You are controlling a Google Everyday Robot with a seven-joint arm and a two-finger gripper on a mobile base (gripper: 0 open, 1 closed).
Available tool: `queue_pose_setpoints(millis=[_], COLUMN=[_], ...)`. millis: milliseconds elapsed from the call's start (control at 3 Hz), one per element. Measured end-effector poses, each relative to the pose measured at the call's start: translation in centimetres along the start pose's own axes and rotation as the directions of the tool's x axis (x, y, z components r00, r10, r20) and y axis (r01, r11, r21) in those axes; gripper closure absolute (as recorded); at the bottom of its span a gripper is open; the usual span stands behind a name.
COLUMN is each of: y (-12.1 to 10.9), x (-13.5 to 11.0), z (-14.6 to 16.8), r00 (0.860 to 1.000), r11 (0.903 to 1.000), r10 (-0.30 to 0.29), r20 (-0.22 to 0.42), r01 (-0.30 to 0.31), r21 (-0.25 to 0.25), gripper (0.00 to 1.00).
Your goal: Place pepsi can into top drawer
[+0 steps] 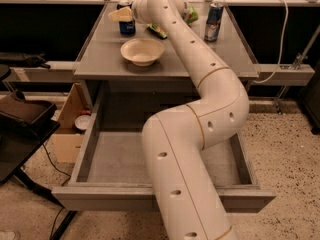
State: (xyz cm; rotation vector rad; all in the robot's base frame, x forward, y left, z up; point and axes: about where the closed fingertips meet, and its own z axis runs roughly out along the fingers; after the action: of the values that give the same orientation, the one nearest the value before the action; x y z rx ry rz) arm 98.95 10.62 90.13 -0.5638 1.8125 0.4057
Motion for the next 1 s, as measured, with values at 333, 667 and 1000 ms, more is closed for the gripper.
queue_pose_setpoints(millis=[333, 667, 1000], y=[2.02, 2.45, 2.45], x=[-0.47, -0.64, -0.64], z=[0.34, 0.41, 0.41], r00=[0.999, 0.999, 0.999], r11=[0.9968, 0.9957, 0.9957], r10=[0.027, 0.027, 0.027], r20=[0.028, 0.035, 0.035], r01=[-0.025, -0.023, -0.023], r21=[-0.076, -0.09, -0.09], gripper=[0.19, 0.49, 0.72])
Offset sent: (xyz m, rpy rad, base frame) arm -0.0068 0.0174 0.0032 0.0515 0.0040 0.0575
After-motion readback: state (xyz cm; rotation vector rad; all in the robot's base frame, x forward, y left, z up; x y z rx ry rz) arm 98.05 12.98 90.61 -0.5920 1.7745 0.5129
